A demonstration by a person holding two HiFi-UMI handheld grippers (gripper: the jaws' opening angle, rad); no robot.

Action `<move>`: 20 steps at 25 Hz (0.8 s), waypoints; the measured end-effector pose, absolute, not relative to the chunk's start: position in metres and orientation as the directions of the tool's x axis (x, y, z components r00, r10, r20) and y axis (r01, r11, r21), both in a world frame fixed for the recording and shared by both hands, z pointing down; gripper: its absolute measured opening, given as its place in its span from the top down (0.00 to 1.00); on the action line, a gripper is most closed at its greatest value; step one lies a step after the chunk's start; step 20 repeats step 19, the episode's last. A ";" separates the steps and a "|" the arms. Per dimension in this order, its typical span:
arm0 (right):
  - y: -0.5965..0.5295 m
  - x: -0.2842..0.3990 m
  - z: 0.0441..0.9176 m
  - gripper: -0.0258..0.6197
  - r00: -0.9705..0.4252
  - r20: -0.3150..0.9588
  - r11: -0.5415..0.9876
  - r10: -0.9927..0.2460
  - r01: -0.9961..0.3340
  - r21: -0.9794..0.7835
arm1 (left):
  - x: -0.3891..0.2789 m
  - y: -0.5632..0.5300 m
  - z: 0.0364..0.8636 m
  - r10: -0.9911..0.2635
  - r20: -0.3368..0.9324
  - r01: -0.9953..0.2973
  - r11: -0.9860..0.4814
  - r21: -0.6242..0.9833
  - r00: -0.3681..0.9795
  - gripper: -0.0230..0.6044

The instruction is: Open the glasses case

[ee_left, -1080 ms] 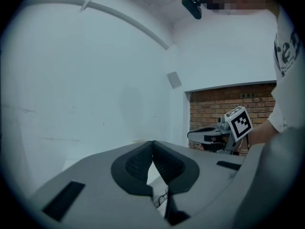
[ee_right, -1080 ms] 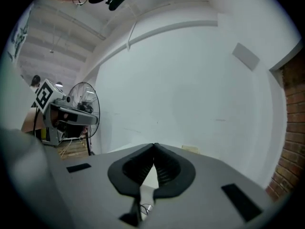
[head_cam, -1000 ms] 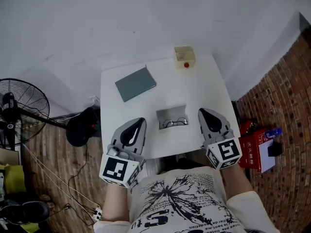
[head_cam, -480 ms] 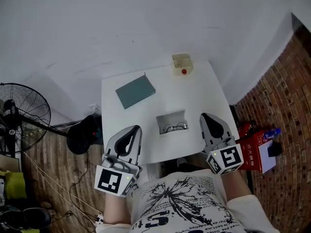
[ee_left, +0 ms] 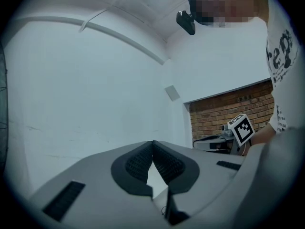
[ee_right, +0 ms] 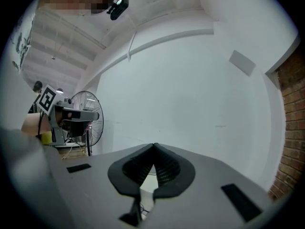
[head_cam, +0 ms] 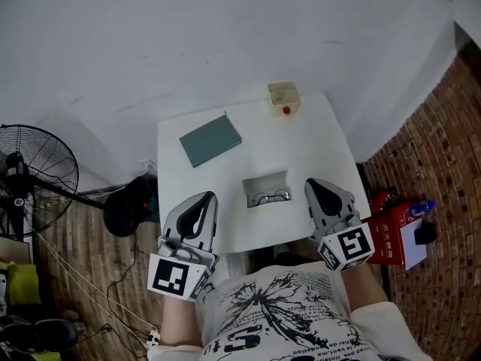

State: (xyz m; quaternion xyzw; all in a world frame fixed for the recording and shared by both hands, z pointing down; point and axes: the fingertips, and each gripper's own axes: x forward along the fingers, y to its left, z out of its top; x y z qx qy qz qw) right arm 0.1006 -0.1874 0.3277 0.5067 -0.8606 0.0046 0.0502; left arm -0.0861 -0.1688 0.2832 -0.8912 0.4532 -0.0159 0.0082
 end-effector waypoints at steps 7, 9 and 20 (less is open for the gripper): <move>-0.199 0.102 0.328 0.94 -0.474 0.080 0.477 -0.877 -0.879 0.027 | -0.080 -0.175 0.290 -0.815 0.043 -0.814 -0.579 -0.035 0.578 0.94; -0.204 0.106 0.328 0.94 -0.458 0.075 0.461 -0.886 -0.887 0.025 | -0.079 -0.176 0.292 -0.816 0.049 -0.815 -0.578 -0.039 0.576 0.94; -0.217 0.115 0.329 0.94 -0.464 0.074 0.466 -0.883 -0.884 0.018 | -0.078 -0.186 0.293 -0.842 0.058 -0.842 -0.539 -0.030 0.537 0.94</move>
